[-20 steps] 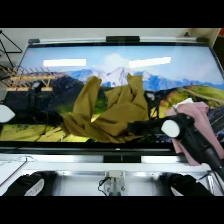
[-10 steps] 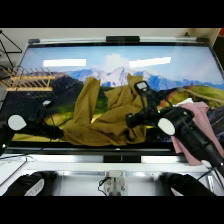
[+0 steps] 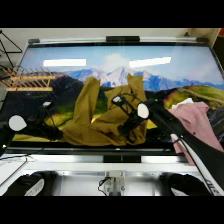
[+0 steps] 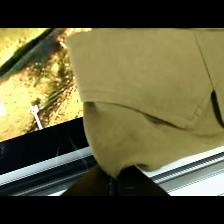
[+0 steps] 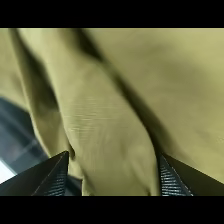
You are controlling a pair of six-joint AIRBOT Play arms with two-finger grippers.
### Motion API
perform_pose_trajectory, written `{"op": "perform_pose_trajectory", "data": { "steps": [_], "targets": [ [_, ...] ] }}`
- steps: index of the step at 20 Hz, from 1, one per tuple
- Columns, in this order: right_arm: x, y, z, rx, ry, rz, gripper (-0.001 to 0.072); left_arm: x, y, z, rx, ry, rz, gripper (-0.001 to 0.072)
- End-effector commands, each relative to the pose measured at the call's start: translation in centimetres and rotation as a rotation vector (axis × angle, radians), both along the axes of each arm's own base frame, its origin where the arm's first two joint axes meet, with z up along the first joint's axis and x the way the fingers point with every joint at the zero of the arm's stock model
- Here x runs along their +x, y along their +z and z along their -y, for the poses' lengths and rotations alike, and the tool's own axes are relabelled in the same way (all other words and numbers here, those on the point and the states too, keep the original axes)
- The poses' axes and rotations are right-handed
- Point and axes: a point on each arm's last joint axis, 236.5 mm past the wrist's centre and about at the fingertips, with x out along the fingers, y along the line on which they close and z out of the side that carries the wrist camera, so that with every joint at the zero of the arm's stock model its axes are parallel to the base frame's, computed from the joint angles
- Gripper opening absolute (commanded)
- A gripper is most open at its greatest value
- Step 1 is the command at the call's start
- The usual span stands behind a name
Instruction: Fold the shirts.
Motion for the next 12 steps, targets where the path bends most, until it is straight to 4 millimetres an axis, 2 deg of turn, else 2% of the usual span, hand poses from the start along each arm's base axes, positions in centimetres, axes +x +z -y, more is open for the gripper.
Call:
{"op": "perform_pose_trajectory", "data": {
  "steps": [1, 2, 3, 4, 5, 6, 7, 9, 11, 12],
  "targets": [
    [-0.7, -1.8, -0.5, -0.002, 0.083, -0.048, 0.0660, 0.5, 0.0, 0.0, 0.001, 0.006, 0.019, 0.0039],
    [-0.1, -1.7, -0.8, 0.009, 0.075, -0.025, 0.0487, 0.5, 0.0, 0.0, 0.001, 0.006, 0.017, 0.0040],
    [0.3, -1.4, -1.0, 0.012, 0.077, -0.011, 0.0178, 0.5, 0.0, 0.0, 0.001, 0.006, 0.018, 0.0045],
    [0.6, -0.8, -1.1, 0.013, 0.076, -0.003, 0.0069, 0.5, 0.0, -0.1, 0.001, 0.008, 0.019, 0.0133],
    [1.2, 0.0, -1.1, 0.005, 0.081, 0.013, 0.0061, 0.6, 0.2, -0.1, 0.002, 0.008, 0.020, 0.0339],
    [1.6, 0.8, -1.1, 0.004, 0.088, 0.024, 0.0061, 0.7, 0.7, -0.2, 0.006, 0.003, 0.022, 0.0604],
    [2.1, 1.9, -1.2, 0.001, 0.079, 0.038, 0.0061, 1.2, 1.7, -0.2, 0.008, -0.001, 0.037, 0.0691],
    [3.1, 3.8, -1.3, -0.001, 0.029, 0.063, 0.0061, 3.3, 5.5, -0.2, 0.005, 0.019, 0.113, 0.0690],
    [3.9, 6.0, -1.4, 0.017, -0.034, 0.095, 0.0060, 5.9, 9.6, 0.1, -0.040, 0.140, 0.203, 0.0688],
    [4.0, 6.9, -1.3, 0.031, -0.074, 0.106, 0.0061, 6.8, 10.9, 0.5, -0.078, 0.206, 0.222, 0.0687]
  ]
}}
